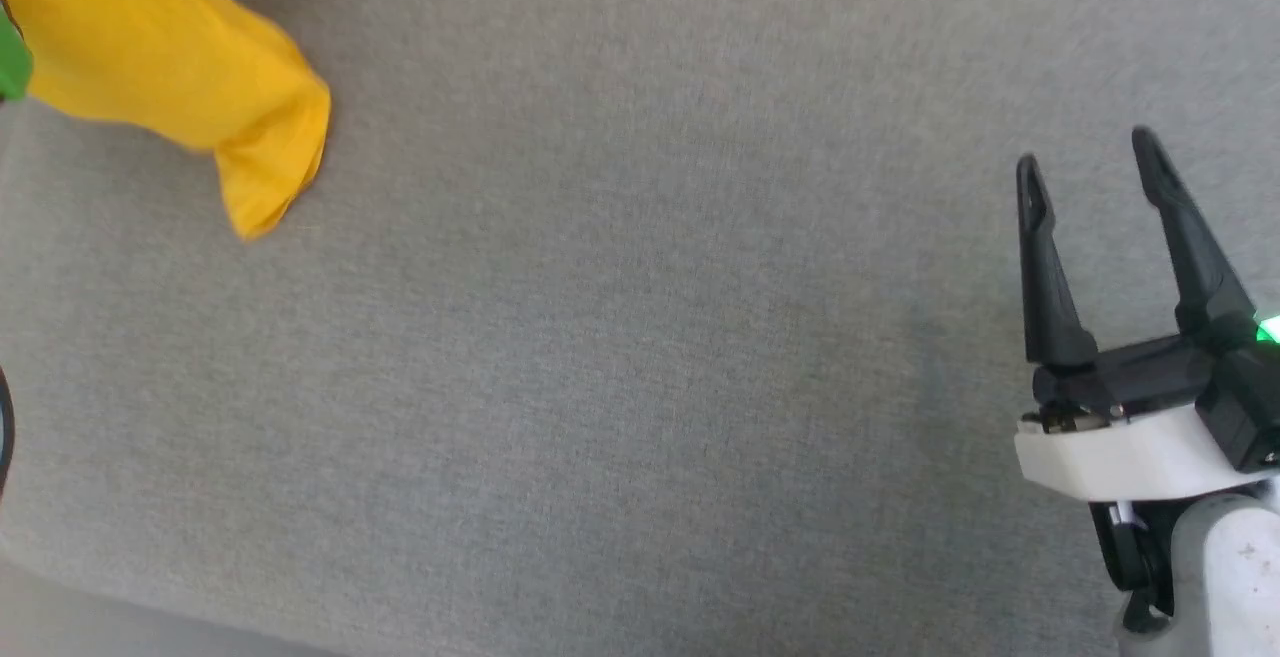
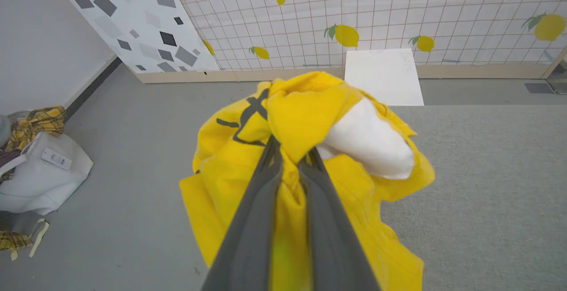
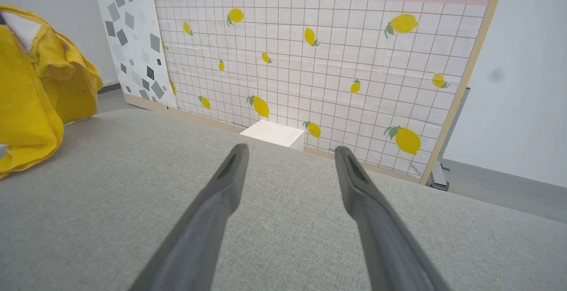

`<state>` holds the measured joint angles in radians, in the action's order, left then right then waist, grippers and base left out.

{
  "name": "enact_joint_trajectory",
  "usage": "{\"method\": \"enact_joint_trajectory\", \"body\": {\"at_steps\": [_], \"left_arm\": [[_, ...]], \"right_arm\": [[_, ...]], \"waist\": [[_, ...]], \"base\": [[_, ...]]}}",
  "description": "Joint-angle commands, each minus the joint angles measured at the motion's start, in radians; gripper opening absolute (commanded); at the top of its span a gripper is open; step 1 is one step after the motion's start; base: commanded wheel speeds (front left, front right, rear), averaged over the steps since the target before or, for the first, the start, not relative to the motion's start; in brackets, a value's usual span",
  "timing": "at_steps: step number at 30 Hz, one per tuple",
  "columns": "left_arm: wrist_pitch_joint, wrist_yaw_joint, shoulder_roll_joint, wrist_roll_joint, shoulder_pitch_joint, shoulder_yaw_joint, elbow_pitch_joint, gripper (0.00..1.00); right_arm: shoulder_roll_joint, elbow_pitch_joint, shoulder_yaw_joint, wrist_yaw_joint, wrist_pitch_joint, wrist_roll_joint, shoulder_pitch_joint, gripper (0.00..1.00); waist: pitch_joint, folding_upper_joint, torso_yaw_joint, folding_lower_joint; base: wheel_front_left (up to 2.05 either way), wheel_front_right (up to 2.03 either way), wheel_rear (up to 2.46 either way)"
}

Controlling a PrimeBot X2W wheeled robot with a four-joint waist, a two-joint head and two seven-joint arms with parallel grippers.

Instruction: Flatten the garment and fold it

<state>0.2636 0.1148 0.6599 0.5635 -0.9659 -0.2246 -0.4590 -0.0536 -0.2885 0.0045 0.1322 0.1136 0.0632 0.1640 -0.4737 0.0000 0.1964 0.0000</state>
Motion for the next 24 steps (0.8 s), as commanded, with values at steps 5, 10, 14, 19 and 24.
{"method": "enact_joint_trajectory", "body": {"at_steps": [5,10,14,19,24], "left_arm": [[0.003,0.009,0.004,-0.019,-0.078,-0.036,0.059,0.00],[0.037,0.011,-0.026,-0.012,-0.137,-0.071,0.125,0.00],[0.074,0.004,-0.078,0.006,-0.167,-0.097,0.177,0.00],[0.151,-0.018,-0.168,0.047,-0.177,-0.143,0.254,0.00],[0.198,-0.048,-0.264,0.066,-0.164,-0.203,0.345,0.00]], "right_arm": [[0.003,0.028,-0.024,-0.002,0.028,-0.041,-0.046,1.00],[0.003,0.044,-0.057,-0.002,0.045,-0.078,-0.080,1.00],[0.003,0.045,-0.099,-0.002,0.055,-0.097,-0.103,1.00],[0.003,0.033,-0.154,-0.002,0.054,-0.110,-0.126,1.00],[0.003,0.013,-0.191,-0.002,0.052,-0.122,-0.141,1.00]], "waist": [[0.187,0.0000,-0.023,0.0000],[0.264,0.0000,-0.046,0.0000],[0.315,0.0000,-0.075,0.0000],[0.346,0.0000,-0.117,0.0000],[0.346,0.0000,-0.166,0.0000]], "base": [[0.00,0.00,0.00],[0.00,0.00,0.00],[0.00,0.00,0.00],[0.00,0.00,0.00],[0.00,0.00,0.00]]}}
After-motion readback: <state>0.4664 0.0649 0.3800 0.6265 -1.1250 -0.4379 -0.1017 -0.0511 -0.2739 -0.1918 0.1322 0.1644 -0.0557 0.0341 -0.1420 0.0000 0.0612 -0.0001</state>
